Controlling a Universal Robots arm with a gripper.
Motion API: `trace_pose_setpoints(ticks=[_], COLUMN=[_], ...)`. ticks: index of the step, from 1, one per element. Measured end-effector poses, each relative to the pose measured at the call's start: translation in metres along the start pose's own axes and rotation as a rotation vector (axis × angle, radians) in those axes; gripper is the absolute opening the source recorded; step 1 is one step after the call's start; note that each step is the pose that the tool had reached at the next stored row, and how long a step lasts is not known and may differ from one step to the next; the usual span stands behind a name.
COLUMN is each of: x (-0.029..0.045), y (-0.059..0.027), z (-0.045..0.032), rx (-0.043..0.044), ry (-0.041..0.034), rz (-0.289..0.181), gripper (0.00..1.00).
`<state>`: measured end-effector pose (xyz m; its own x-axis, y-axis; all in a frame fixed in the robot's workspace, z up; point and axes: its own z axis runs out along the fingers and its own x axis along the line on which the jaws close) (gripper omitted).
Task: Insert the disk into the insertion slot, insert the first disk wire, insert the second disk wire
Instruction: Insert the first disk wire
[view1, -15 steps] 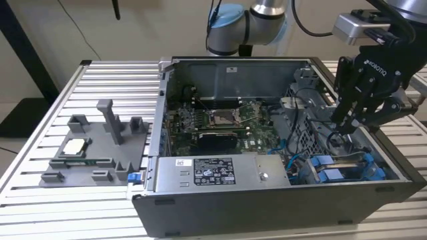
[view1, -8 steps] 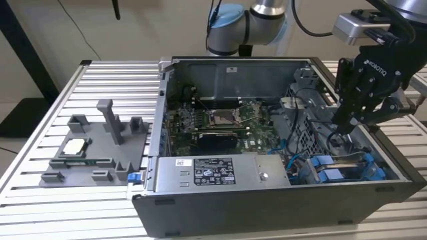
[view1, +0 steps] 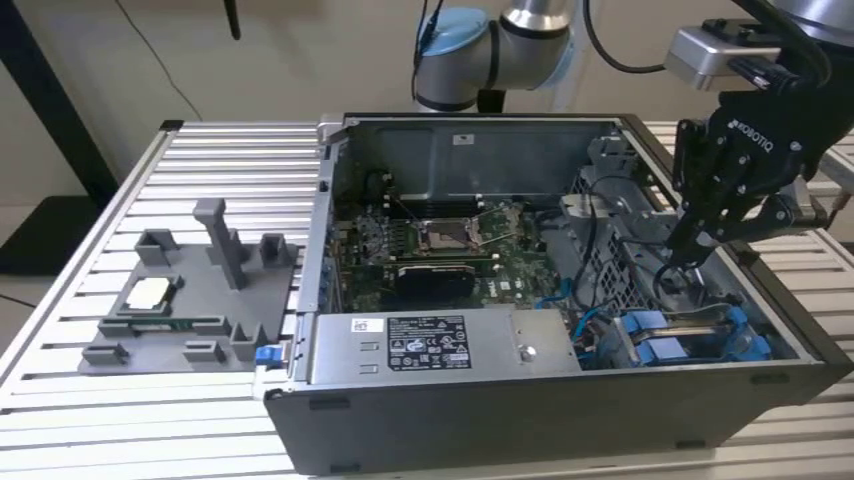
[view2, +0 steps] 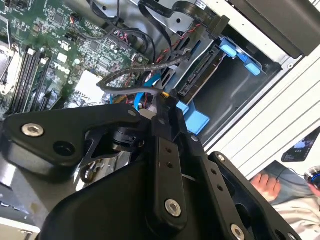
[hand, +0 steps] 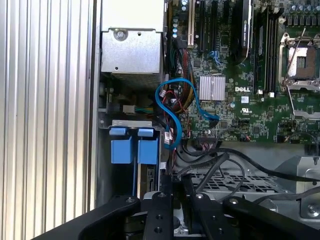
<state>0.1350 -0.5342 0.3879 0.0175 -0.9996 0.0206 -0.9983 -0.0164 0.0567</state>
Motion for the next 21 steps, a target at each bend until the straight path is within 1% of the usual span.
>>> trace_pose_setpoints(ticks=[5, 6, 8, 9, 11, 17, 20, 21], x=[0.0, 0.0, 0.0, 0.0, 0.0, -0.0001, 0.0001, 0.0002], y=[0.0, 0.0, -0.0002, -0.0007, -0.002, -0.0102, -0.0154, -0.0171], z=[0.0, 0.0003, 0.0015, 0.0022, 0.004, 0.0125, 0.0154, 0.0163], rx=[0.0, 0.0, -0.0002, -0.0002, -0.0003, -0.0004, -0.0004, -0.0005], ry=[0.0001, 0.0024, 0.0123, 0.0158, 0.0204, 0.0219, 0.0263, 0.0288], rz=[0.0, 0.0, 0.001, 0.001, 0.001, 0.001, 0.001, 0.002], gripper=[0.19, 0.19, 0.19, 0.19, 0.19, 0.19, 0.19, 0.19])
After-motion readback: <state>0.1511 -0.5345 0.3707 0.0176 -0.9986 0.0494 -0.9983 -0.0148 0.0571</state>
